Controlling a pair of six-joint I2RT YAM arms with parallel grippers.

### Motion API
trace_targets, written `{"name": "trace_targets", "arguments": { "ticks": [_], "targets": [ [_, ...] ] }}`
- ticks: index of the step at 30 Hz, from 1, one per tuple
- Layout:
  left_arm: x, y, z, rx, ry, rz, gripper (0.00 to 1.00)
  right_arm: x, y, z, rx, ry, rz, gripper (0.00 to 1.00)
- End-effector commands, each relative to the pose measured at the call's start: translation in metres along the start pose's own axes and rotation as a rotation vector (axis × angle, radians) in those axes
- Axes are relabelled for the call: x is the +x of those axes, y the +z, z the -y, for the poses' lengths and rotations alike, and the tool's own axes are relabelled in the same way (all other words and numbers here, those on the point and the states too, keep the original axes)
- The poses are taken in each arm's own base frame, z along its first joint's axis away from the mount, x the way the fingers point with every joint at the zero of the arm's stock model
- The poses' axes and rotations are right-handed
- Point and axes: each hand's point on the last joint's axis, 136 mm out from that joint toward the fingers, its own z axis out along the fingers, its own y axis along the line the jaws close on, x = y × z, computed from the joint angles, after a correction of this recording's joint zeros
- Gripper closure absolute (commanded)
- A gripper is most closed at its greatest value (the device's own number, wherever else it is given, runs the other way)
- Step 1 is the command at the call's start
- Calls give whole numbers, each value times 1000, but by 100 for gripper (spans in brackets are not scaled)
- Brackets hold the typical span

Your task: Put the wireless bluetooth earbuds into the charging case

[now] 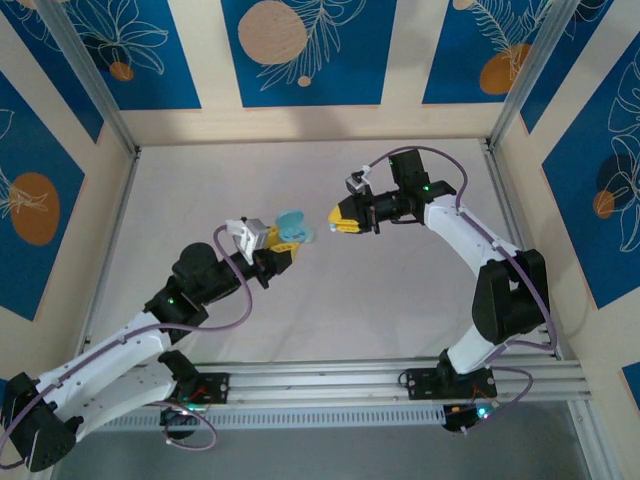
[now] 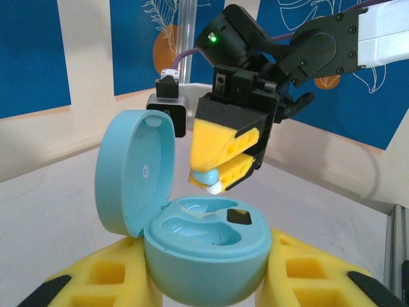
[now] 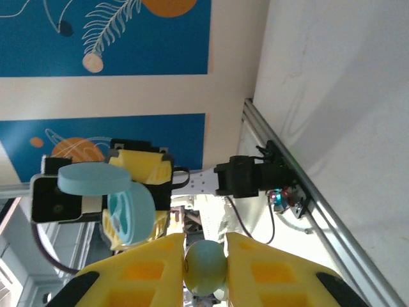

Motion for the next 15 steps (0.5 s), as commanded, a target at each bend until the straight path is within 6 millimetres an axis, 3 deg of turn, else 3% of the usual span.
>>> {"name": "trace_targets", "arguments": {
  "ticks": [1, 7, 15],
  "targets": [
    [-16, -3, 1, 5, 33, 39, 76, 13, -1, -20, -66, -3, -48, 80],
    [-12, 0, 13, 80, 63, 42, 75, 15, -5, -33, -9, -57, 16, 80],
    [-16, 4, 27, 170, 115, 112, 75, 38, -10, -79, 45, -299, 99, 79]
  ]
}}
